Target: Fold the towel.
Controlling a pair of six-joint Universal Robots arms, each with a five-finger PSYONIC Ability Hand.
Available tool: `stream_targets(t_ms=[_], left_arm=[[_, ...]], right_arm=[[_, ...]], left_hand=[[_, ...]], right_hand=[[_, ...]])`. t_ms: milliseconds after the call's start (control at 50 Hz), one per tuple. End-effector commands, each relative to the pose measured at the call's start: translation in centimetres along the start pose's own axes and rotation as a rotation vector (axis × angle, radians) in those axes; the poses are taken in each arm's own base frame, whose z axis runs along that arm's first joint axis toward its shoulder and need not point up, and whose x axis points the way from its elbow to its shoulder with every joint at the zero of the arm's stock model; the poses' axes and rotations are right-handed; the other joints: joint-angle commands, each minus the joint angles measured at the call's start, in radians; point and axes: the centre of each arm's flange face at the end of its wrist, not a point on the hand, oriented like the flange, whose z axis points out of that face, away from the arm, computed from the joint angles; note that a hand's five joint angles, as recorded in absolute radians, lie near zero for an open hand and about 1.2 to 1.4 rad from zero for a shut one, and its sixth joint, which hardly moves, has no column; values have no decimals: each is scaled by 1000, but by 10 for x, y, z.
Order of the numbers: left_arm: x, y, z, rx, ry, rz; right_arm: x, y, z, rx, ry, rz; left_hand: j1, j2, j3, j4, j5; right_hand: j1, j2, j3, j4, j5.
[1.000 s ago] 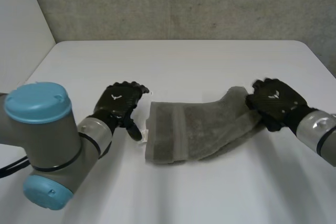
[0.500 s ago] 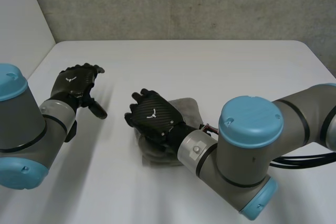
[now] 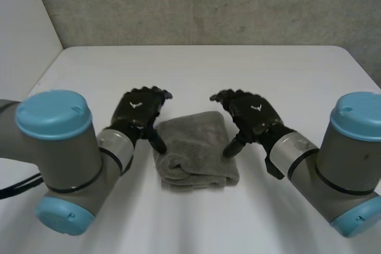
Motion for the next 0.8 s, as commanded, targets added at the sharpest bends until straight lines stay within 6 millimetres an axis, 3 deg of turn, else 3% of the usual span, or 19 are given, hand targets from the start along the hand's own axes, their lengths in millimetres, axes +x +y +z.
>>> stream_targets(t_ms=[20,100,200,380,420,440,460,480,500,520,540,580,600,620,640,680,800], left_arm=[[13,28,-4,-84,36,14],[11,43,-5,-133,31,19],[8,59,-4,-180,21,26],[3,44,3,-134,5,21],[4,39,3,-118,6,21],[4,29,3,-92,6,21],[3,16,1,-57,4,17],[3,15,1,-56,4,17],[3,3,-1,-24,2,13],[3,-10,-3,11,1,7],[3,-10,-3,11,1,7],[2,-22,-5,40,0,1],[0,-35,-8,69,-6,0],[-2,-48,-11,95,-13,-4],[-2,-48,-11,96,-13,-4],[-9,-71,-17,120,-38,-11],[-20,-102,-24,145,-107,-61]], right_arm=[[3,35,17,-142,-11,37],[6,54,22,-217,-2,52],[7,62,24,-238,3,17],[9,52,21,-217,29,-65],[7,23,16,-141,34,-82],[7,23,16,-140,34,-82],[6,7,12,-93,38,-93],[6,-10,8,-46,47,-105],[6,-10,8,-45,47,-106],[8,-28,2,3,68,-115],[8,-28,2,4,68,-115],[16,-60,-9,96,132,-130],[16,-60,-9,96,132,-130],[19,-74,-14,133,153,-135],[18,-87,-19,163,163,-142],[18,-95,-24,172,171,-146],[26,-108,-36,182,254,-146]], left_hand=[[-114,-60,-45,-56,-48],[-117,-62,-45,-56,-51],[-117,-62,-45,-56,-51],[-114,-60,-45,-56,-48],[-117,-62,-45,-56,-51],[-117,-62,-45,-56,-51],[-117,-62,-45,-56,-51],[-117,-62,-45,-56,-51],[-117,-62,-45,-56,-51],[-117,-62,-45,-56,-51],[-117,-62,-45,-56,-51],[-117,-62,-45,-56,-51],[-117,-62,-45,-56,-51],[-117,-62,-45,-56,-51],[-117,-62,-45,-56,-51],[-117,-62,-45,-56,-51],[-114,-60,-45,-56,-48]], right_hand=[[-61,-77,-33,-53,-62],[-61,-77,-33,-53,-62],[-61,-77,-33,-53,-62],[-61,-77,-33,-53,-62],[-61,-77,-33,-53,-62],[-61,-77,-33,-53,-62],[-61,-77,-33,-53,-62],[-61,-77,-33,-53,-62],[-61,-77,-33,-53,-62],[-61,-77,-33,-53,-62],[-61,-77,-33,-53,-62],[-61,-77,-33,-53,-62],[-61,-77,-33,-53,-62],[-61,-77,-33,-53,-62],[-61,-77,-33,-53,-62],[-61,-77,-33,-53,-62],[-61,-77,-33,-53,-62]])
